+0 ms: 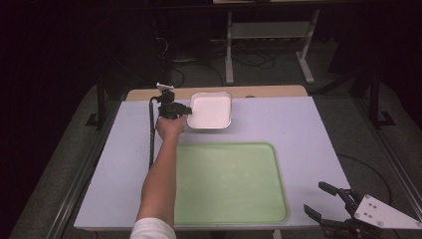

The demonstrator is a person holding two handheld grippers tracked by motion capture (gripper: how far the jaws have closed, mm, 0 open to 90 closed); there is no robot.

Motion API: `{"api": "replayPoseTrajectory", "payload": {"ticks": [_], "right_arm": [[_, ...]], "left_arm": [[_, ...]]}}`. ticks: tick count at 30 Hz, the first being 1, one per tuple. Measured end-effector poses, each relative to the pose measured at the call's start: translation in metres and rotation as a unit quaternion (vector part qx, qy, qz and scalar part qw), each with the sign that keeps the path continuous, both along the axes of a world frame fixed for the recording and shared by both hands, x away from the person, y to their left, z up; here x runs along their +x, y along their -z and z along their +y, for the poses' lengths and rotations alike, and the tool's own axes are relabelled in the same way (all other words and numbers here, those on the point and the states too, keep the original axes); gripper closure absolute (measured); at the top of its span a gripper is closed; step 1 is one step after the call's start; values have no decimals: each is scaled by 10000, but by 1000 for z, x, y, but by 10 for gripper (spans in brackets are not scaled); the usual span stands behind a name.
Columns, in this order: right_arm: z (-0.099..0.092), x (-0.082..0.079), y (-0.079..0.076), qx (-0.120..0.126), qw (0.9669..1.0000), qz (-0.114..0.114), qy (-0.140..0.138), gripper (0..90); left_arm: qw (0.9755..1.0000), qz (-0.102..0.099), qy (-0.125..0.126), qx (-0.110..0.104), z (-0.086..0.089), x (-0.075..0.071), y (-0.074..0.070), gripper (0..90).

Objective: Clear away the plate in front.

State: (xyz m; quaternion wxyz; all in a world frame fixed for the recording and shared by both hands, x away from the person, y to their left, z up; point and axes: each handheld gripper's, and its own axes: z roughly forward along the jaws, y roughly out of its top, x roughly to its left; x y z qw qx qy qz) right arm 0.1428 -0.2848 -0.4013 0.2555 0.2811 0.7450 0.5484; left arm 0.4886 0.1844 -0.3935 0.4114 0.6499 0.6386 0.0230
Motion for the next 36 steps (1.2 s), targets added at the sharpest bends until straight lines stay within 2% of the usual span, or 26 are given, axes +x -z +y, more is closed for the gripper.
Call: {"api": "replayPoseTrajectory", "payload": {"ticks": [1,6,7,13,17,21,24,27,29,30,31,36], "right_arm": [[0,-1,0,-2,10000,0,-4,237],[0,0,0,0,10000,0,-16,237],[1,0,0,-5,10000,8,-4,236],[2,0,1,-15,10000,18,-19,236],[4,-1,1,-7,10000,21,-49,239],[5,-1,1,-32,10000,15,-56,241],[5,-2,1,-50,10000,15,-51,245],[6,-2,1,-64,10000,0,-54,248],[6,-2,1,-71,10000,8,-63,248],[6,-2,1,-71,10000,8,-63,248],[7,-2,1,-83,9999,13,-75,248],[9,-2,1,-118,9999,10,-84,248]], "left_arm": [[9999,-28,20,-98,2,-5,0,889],[9996,-60,40,-270,8,-16,-1,888],[9994,-59,47,-344,10,-23,0,888],[9992,-39,95,-384,12,-39,3,888],[9988,-132,80,-474,9,-57,4,888],[9986,-147,78,-503,10,-67,5,888],[9979,-88,99,-629,12,-75,9,888],[9978,-24,166,-646,14,-86,13,888],[9976,-29,190,-664,17,-97,16,888],[9976,-29,190,-664,17,-97,16,888],[9970,-45,191,-753,19,-104,18,888],[9974,14,226,-686,19,-118,22,888]]}}
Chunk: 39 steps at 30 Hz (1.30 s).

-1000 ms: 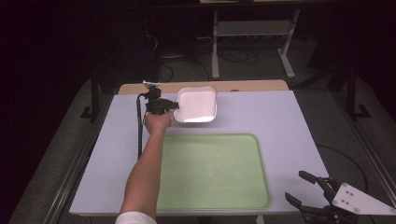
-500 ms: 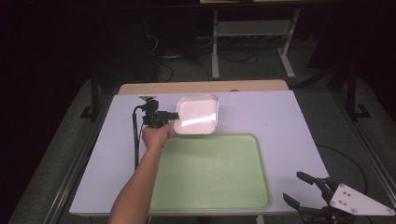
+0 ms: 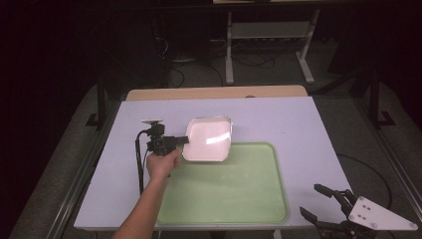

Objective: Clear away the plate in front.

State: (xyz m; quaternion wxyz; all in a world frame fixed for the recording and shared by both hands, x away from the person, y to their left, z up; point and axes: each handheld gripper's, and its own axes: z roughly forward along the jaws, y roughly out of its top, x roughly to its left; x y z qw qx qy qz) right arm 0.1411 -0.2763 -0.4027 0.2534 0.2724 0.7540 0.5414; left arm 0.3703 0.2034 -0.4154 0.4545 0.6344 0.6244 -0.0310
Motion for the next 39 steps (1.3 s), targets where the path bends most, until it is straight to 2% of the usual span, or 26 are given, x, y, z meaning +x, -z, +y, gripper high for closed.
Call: {"api": "replayPoseTrajectory", "payload": {"ticks": [1,4,5,13,16,17,22,23,28,32,39], "right_arm": [[0,0,0,-4,10000,-1,4,248],[0,0,0,0,10000,3,11,248],[0,0,0,7,10000,8,6,247],[2,0,0,-16,10000,-5,-12,246],[2,-1,1,-21,10000,-1,14,246],[2,-1,1,-20,10000,-4,32,246],[3,-3,0,-25,10000,-13,65,247],[3,-3,1,-32,10000,-8,69,247],[4,-3,1,-75,9999,-11,74,248],[4,-3,1,-68,9999,-16,86,248],[4,-3,1,-84,9999,-18,82,248]], "left_arm": [[10000,13,-27,-11,1,-7,3,888],[9999,3,-101,17,2,-13,5,888],[9997,-91,-137,178,1,-21,6,888],[9994,-142,-206,219,1,-44,13,888],[9995,-51,-204,223,1,-51,17,888],[9993,-25,-227,312,-1,-56,19,888],[9991,-22,-249,328,-1,-64,22,888],[9989,-35,-209,415,-3,-67,22,888],[9985,-72,-104,529,-9,-72,23,888],[9967,-64,23,807,-16,-77,24,888],[9956,4,56,940,-20,-81,30,888]]}}
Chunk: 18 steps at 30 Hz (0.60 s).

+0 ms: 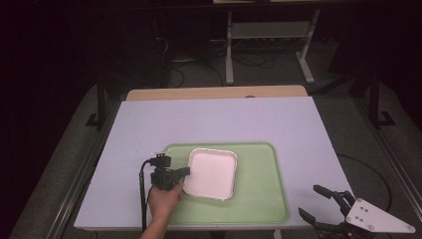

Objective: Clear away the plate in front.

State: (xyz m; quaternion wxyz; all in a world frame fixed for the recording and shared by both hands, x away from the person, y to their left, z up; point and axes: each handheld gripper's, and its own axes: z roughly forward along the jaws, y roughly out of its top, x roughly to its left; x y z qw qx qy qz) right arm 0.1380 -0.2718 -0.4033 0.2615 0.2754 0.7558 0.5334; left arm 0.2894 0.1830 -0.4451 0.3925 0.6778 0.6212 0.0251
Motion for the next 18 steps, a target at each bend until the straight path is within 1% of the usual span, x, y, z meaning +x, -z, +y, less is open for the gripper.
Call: {"api": "replayPoseTrajectory", "payload": {"ticks": [3,5,6,7,9,10,11,12,13,14,15,16,17,18], "right_arm": [[0,0,0,-13,10000,4,-6,248],[1,-1,-1,-7,10000,-17,-8,248],[1,-1,-1,-10,10000,-27,-19,249],[1,-1,-1,-10,10000,-27,-19,249],[2,-1,-1,-20,10000,-26,-29,249],[3,-2,-1,-32,10000,-24,-38,249],[3,-2,-1,-32,10000,-24,-38,249],[3,-1,-1,-38,10000,-23,-38,249],[3,-1,-1,-38,10000,-23,-38,249],[3,-1,-1,-46,10000,-23,-33,249],[3,-1,-1,-46,10000,-23,-33,249],[3,-1,-1,-44,10000,-20,-30,249],[3,-1,-1,-44,10000,-20,-30,249],[2,-2,-1,-43,10000,-28,-28,249]], "left_arm": [[9999,92,-94,-90,-1,-1,6,887],[9998,124,-143,-96,-2,-3,7,884],[9998,104,-133,-74,-3,-4,6,865],[9998,111,-142,-57,-3,-5,5,865],[9998,180,-102,-80,-3,-7,3,856],[9997,235,-67,-60,-3,-9,2,820],[9997,235,-67,-60,-3,-9,2,818],[9995,312,61,-12,-3,-11,2,811],[9995,312,61,-12,-3,-11,2,797],[9993,336,162,76,-5,-14,1,797],[9993,336,162,76,-5,-14,1,798],[9989,292,250,257,-6,-17,-1,796],[9989,292,250,257,-6,-17,-1,781],[9984,299,318,367,-6,-20,-2,778]]}}
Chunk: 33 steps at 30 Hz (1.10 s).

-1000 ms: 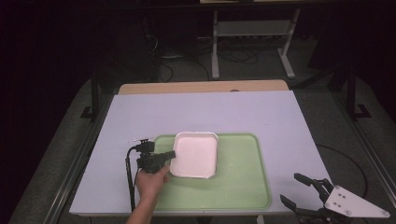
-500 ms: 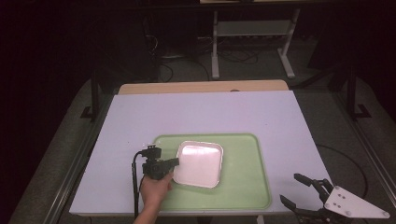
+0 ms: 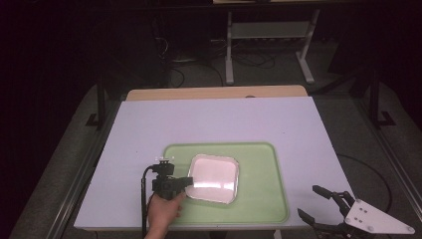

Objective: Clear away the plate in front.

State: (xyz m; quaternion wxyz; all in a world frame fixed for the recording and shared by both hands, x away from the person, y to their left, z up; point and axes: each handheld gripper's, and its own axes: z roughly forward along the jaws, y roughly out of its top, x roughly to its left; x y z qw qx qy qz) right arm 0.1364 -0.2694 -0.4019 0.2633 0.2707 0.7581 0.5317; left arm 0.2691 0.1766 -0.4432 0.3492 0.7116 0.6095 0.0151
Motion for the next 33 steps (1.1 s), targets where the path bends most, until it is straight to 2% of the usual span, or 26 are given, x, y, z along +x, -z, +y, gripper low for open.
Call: {"api": "replayPoseTrajectory", "payload": {"ticks": [2,10,17,20,23,27,28,29,31,32,33], "right_arm": [[0,0,0,-1,10000,-1,-4,250],[-1,1,1,3,10000,3,-23,249],[0,1,0,4,10000,-9,-37,250],[1,2,0,-8,10000,-16,-49,251],[1,3,0,-23,10000,-3,-62,251],[1,4,0,-22,10000,4,-74,251],[1,4,1,-27,10000,11,-77,252],[1,4,1,-27,10000,11,-77,252],[1,5,1,-27,10000,22,-76,253],[1,5,1,-28,10000,21,-75,253],[1,5,1,-21,10000,26,-67,253]], "left_arm": [[10000,-5,66,47,1,-2,-1,778],[9996,182,236,-26,4,-13,-1,778],[9990,218,372,-66,4,-22,-2,752],[9986,200,481,72,3,-21,-4,726],[9988,126,410,233,4,-11,-8,685],[9989,98,343,298,0,13,-13,646],[9987,38,335,395,-7,26,-15,639],[9987,38,335,395,-7,26,-15,639],[9978,-4,387,547,-15,37,-16,640],[9967,-50,363,721,-20,43,-16,644],[9962,-72,372,787,-23,45,-16,656]]}}
